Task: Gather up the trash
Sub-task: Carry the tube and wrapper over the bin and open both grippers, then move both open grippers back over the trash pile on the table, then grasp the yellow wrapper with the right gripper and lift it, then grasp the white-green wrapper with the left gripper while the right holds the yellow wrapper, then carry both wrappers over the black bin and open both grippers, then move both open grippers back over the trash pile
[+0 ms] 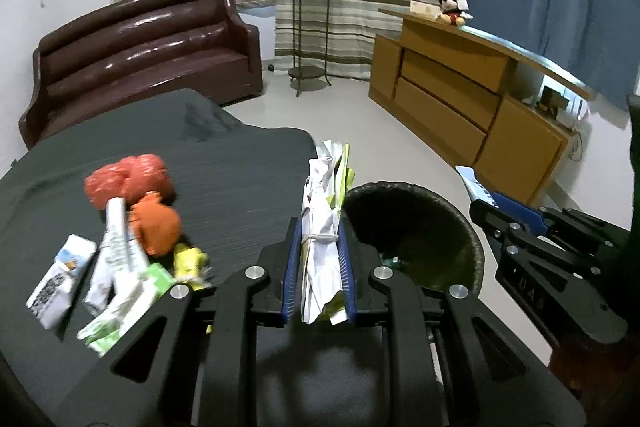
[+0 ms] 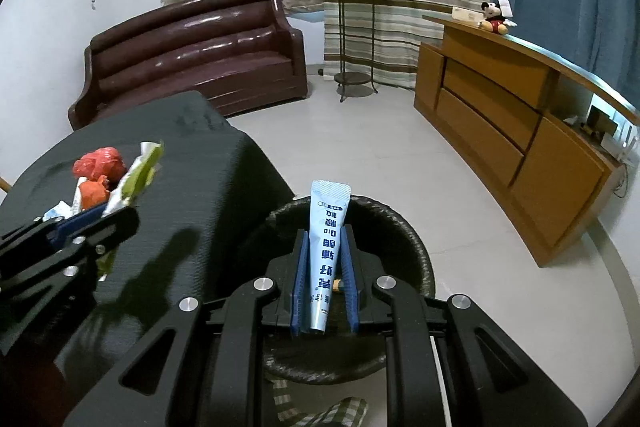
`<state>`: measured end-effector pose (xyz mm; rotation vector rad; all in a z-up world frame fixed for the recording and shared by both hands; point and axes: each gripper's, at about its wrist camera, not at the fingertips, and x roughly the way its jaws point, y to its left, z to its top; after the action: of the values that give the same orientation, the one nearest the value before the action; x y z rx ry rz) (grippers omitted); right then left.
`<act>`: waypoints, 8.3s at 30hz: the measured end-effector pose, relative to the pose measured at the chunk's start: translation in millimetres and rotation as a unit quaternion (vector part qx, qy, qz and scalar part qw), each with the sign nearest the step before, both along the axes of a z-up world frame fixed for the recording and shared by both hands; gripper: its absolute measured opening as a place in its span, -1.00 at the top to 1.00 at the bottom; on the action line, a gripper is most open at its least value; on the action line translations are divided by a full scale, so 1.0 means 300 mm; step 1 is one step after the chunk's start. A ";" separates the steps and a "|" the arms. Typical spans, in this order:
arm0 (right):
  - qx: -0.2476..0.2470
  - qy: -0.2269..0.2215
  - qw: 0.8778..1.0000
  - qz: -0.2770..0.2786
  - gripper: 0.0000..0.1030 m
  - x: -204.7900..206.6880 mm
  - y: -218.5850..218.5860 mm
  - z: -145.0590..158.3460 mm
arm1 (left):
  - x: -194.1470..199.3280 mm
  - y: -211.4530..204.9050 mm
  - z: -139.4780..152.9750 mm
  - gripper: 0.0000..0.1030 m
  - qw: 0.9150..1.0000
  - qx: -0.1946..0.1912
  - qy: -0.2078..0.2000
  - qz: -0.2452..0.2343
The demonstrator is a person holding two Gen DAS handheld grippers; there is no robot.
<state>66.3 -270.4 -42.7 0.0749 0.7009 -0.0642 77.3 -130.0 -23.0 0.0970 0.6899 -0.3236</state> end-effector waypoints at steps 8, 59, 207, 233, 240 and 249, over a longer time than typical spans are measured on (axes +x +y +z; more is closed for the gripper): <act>0.003 0.002 1.000 -0.005 0.66 0.019 -0.043 -0.028 | 0.049 -0.095 -0.044 0.65 1.000 0.020 0.014 -0.012; 0.028 -0.016 0.999 0.025 -0.48 0.002 0.112 0.019 | -0.026 0.296 0.025 -0.38 0.991 0.047 -0.001 0.127; 0.008 0.007 1.000 -0.019 0.51 0.032 -0.075 -0.030 | 0.102 -0.147 -0.056 0.44 0.999 0.021 0.025 -0.011; 0.021 0.006 0.999 -0.027 0.31 0.023 -0.088 -0.026 | 0.085 -0.054 -0.013 -0.22 1.000 0.006 0.023 0.017; 0.025 0.006 1.000 0.007 0.28 0.031 0.016 0.001 | 0.050 0.106 0.022 -0.26 0.998 0.016 0.009 0.058; 0.023 0.005 0.997 0.068 0.27 0.045 0.194 0.024 | 0.025 0.394 0.040 -0.27 0.989 0.028 0.009 0.143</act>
<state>79.9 -212.2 -35.6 0.0714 0.7163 0.0819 84.8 -11.8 -11.1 0.0478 0.7196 -0.0299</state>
